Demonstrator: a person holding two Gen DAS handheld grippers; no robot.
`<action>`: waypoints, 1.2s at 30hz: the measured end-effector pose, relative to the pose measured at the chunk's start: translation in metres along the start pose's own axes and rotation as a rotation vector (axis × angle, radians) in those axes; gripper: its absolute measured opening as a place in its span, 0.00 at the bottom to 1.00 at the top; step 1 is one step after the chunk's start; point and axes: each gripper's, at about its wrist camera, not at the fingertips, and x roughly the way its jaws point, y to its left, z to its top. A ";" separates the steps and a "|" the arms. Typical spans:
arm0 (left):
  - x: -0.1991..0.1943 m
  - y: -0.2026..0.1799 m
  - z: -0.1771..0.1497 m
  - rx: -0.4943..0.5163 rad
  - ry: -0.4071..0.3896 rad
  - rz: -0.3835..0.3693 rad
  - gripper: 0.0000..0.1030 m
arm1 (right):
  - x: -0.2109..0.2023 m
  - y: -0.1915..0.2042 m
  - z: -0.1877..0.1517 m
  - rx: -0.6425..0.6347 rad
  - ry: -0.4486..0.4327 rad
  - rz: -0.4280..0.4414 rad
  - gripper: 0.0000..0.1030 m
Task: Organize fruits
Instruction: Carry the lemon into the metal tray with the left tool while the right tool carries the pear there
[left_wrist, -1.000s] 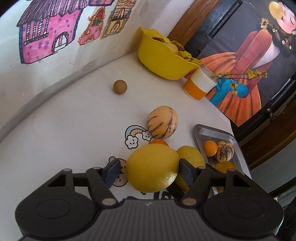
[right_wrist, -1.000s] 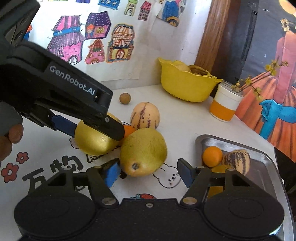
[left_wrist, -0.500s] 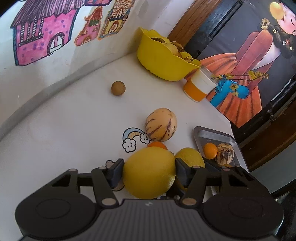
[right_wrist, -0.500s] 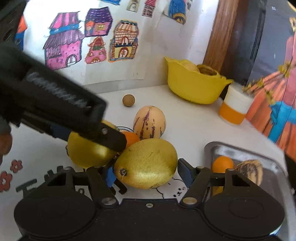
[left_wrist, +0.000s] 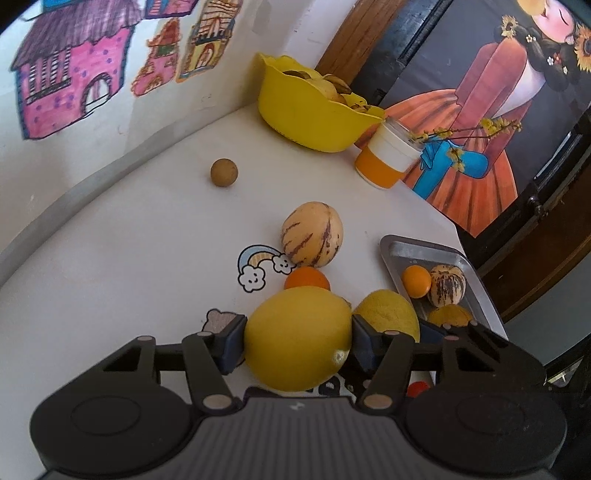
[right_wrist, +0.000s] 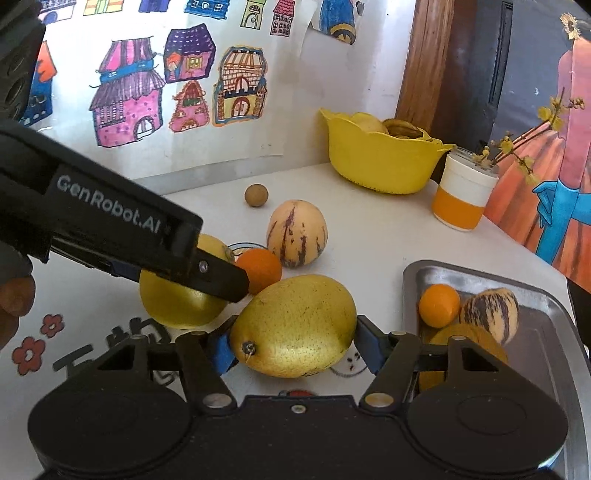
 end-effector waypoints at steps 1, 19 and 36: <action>-0.002 0.001 -0.002 -0.011 -0.001 0.000 0.61 | -0.003 0.001 -0.002 0.003 -0.002 0.003 0.65; -0.035 -0.018 -0.029 -0.032 -0.014 0.024 0.61 | -0.090 -0.011 -0.019 0.139 -0.118 -0.016 0.65; -0.033 -0.115 -0.061 0.045 0.027 -0.115 0.61 | -0.152 -0.096 -0.088 0.273 -0.102 -0.281 0.62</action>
